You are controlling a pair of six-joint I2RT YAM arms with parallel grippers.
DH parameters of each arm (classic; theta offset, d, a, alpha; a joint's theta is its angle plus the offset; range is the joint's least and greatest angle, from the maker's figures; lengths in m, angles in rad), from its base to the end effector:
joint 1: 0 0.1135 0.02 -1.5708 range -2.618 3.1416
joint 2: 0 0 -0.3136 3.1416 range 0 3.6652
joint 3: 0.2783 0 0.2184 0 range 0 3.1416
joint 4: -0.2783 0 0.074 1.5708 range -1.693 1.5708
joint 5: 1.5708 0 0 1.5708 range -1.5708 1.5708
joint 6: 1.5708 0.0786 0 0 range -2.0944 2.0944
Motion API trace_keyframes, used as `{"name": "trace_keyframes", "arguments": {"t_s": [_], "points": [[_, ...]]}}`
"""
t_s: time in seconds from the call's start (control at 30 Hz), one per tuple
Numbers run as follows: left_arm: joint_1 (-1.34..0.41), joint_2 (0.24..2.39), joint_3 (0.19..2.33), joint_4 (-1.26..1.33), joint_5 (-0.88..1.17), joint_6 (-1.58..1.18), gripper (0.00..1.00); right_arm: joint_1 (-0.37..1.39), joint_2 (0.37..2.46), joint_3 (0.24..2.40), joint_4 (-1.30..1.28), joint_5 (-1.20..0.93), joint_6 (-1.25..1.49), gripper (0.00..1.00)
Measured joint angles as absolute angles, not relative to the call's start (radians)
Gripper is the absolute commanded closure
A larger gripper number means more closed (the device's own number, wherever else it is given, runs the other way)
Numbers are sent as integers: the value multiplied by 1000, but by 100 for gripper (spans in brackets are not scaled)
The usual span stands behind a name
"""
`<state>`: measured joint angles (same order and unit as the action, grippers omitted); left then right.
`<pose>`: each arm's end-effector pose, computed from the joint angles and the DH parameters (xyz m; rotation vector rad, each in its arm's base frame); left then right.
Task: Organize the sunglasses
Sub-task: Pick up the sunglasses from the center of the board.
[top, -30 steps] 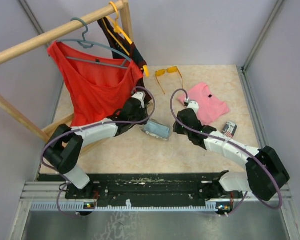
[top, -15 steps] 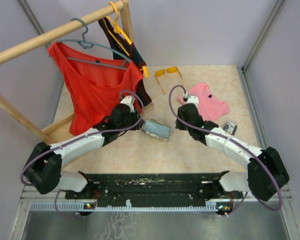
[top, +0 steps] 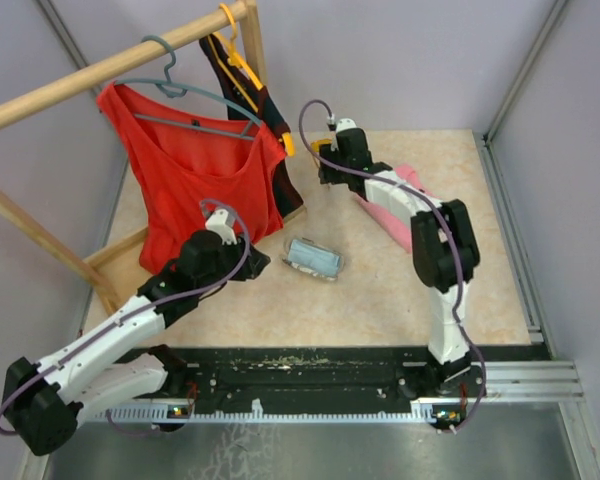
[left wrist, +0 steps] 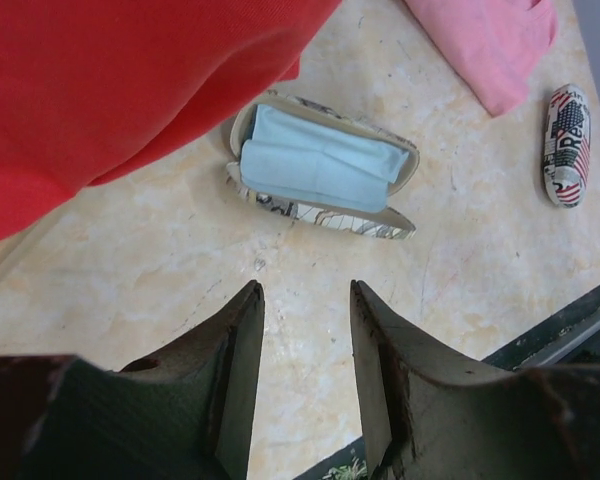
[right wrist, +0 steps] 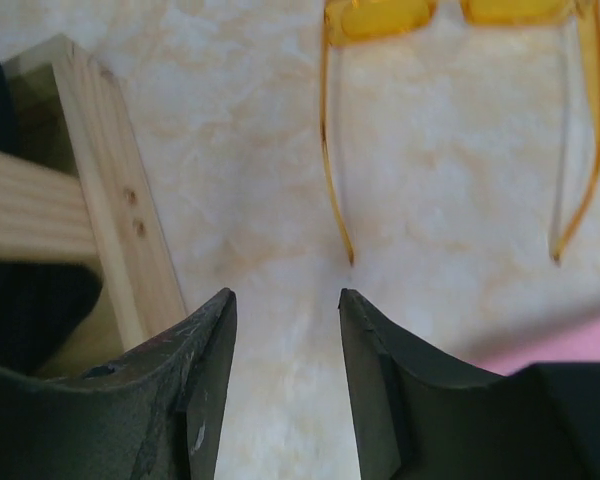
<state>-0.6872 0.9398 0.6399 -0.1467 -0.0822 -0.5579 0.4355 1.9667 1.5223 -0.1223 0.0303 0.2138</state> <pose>0.1515 -0.1160 0.2962 0.0809 2.0868 -0.6970 0.4408 0.2025 0.2848 -0.2208 2.1460 0.3468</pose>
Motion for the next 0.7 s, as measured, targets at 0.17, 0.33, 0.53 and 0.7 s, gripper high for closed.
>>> {"name": "trace_keyframes", "arguments": {"t_s": [0.17,0.33,0.53,0.7], "points": [[-687,870,611,-206,-102,-558,52,403,2226,1822,-165,-51,163,51],[-687,839,603,-237,-130,-560,51,376,2440,2083,-232,-101,124,50],[-687,837,603,-258,-154,-560,50,367,2565,2241,-305,-109,104,52],[-687,837,603,-265,-160,-560,50,367,2580,2246,-340,-126,96,65]]}}
